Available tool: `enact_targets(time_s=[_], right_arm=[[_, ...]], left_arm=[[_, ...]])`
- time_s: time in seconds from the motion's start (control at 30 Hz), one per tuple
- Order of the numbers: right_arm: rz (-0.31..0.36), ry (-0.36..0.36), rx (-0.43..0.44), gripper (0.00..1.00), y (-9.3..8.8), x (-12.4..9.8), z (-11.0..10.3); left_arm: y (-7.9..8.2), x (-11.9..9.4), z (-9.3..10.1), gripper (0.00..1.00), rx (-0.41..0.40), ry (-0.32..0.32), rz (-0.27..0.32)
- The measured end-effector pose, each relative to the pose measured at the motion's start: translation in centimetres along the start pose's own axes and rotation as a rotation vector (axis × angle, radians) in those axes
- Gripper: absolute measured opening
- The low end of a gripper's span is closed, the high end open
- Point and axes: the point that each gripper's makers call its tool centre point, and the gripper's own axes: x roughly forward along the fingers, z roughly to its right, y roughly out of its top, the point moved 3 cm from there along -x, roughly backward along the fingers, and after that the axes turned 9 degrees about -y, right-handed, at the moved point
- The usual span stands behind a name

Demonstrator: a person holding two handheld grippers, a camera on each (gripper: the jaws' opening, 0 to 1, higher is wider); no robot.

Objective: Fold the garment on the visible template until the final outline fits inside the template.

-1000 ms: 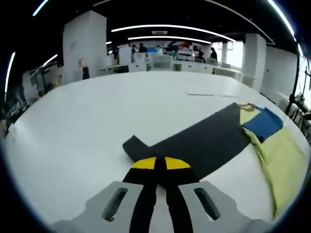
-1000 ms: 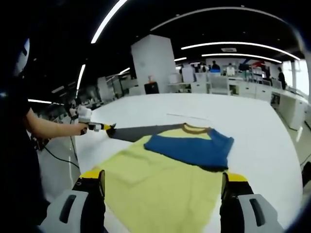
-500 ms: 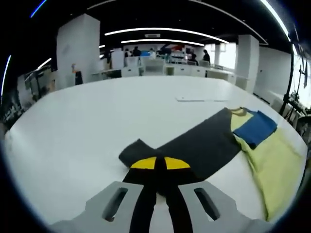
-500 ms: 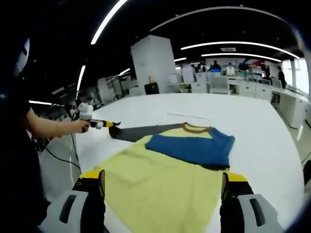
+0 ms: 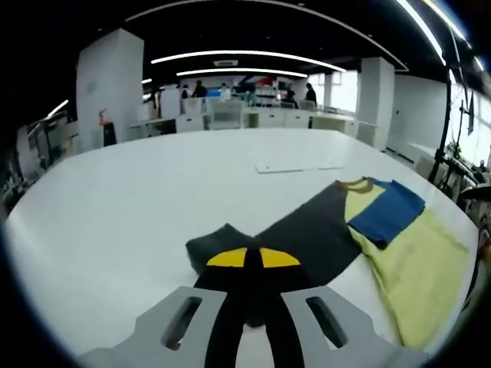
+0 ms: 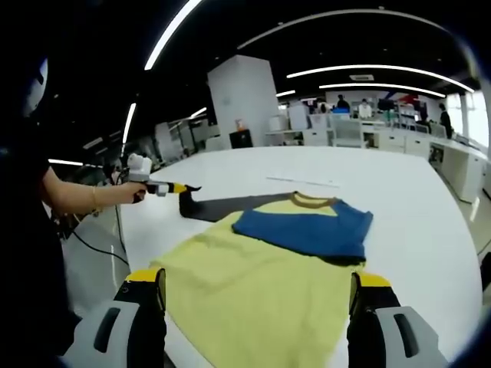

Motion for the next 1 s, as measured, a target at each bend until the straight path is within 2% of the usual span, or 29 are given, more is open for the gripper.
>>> enact_targets(time_s=[0.53, 1.0], right_arm=[[-0.012, 0.011, -0.007, 0.99, -0.4, 0.1, 0.0], [-0.021, 0.017, -0.006, 0.99, -0.6, 0.0, -0.1]], left_arm=[[2.8, 2.4, 3.4, 0.01, 0.034, -0.081, 0.034], [4.8, 4.6, 6.7, 0.00, 0.026, -0.152, 0.060]])
